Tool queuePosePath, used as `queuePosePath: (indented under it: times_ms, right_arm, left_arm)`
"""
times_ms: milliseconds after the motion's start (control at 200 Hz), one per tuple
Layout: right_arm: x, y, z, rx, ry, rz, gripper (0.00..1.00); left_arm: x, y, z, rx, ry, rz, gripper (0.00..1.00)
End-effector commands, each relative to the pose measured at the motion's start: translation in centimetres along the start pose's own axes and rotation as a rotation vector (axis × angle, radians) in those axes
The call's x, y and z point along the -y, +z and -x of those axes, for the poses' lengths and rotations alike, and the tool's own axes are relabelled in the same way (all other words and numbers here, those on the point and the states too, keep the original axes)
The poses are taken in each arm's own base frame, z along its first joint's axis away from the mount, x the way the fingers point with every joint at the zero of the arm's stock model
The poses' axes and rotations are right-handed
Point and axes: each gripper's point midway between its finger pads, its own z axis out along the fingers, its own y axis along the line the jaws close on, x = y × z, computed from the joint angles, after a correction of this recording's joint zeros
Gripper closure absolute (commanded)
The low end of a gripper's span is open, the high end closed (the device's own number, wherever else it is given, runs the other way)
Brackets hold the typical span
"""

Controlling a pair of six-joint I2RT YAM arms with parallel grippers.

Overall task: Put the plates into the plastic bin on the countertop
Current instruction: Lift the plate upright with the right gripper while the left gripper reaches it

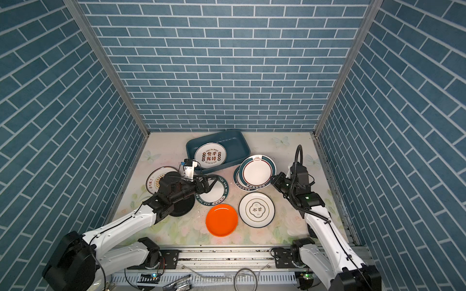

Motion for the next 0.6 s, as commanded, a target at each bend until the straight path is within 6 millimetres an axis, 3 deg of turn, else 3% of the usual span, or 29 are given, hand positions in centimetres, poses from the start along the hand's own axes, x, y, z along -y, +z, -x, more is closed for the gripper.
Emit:
queuePosePath:
  times_ms: [0,320,595]
  right_arm:
    - [-4.6,0.0,1.6,0.058,-0.033,0.114,1.00]
    - [-8.8,1.9,0.3,0.002,-0.096,0.202,1.00]
    - [-9.4,3.1,-1.3,-0.023,-0.104,0.245,1.00]
  left_arm:
    - [1.9,0.0,0.4,0.021,0.023,-0.103,0.01]
    - [0.3,0.2,-0.1,0.007,0.063,-0.020,0.01]
    - [-0.8,1.5,-0.1,-0.001,0.047,0.013,0.00]
